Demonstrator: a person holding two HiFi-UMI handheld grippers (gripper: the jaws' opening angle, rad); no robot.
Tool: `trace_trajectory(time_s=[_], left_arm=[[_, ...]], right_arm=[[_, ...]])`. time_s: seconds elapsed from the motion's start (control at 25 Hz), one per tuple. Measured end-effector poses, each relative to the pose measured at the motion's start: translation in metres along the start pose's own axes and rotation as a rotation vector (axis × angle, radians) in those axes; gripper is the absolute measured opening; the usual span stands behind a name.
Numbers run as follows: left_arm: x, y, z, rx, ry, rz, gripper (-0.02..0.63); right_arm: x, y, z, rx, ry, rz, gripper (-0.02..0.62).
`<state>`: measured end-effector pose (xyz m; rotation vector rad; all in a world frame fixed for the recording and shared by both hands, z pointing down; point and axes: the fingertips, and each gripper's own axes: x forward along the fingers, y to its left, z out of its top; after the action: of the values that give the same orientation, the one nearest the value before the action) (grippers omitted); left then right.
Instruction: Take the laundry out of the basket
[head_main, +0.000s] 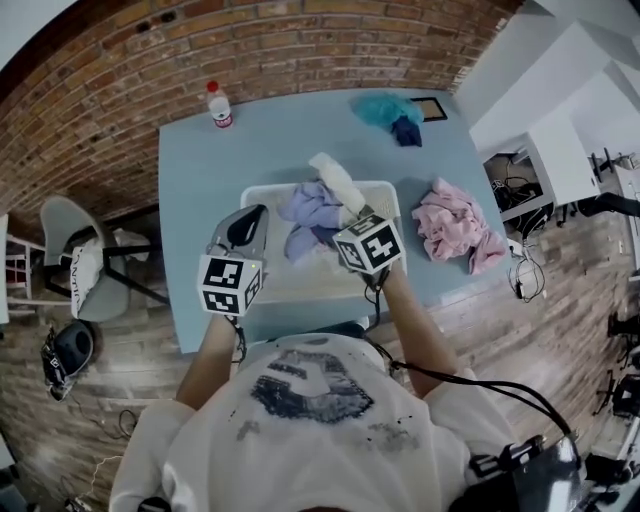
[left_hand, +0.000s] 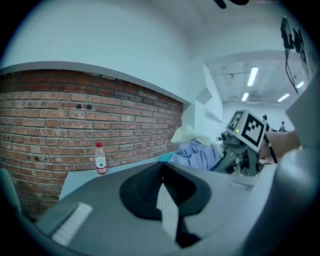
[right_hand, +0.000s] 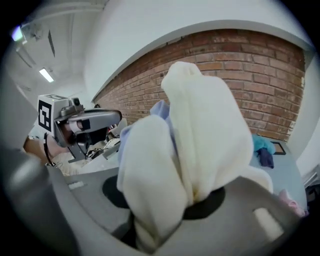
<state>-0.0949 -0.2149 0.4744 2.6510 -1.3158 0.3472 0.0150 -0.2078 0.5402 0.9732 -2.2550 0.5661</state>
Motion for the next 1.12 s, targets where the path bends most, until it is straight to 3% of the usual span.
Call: trace_trajectory(time_s=[0.68,1.12], left_arm=[[0.001,-0.008,0.025,0.050,-0.035,0.003,-0.009],[0.031,-0.053,0.045,0.065,-0.052,-0.030,-0.009]], right_arm=[[-0.065,0.001,0.044,0.060,-0.238,-0.092,0.203],[-0.117,-0.041,0.042,0.084,-0.309,-0.140,0.202]])
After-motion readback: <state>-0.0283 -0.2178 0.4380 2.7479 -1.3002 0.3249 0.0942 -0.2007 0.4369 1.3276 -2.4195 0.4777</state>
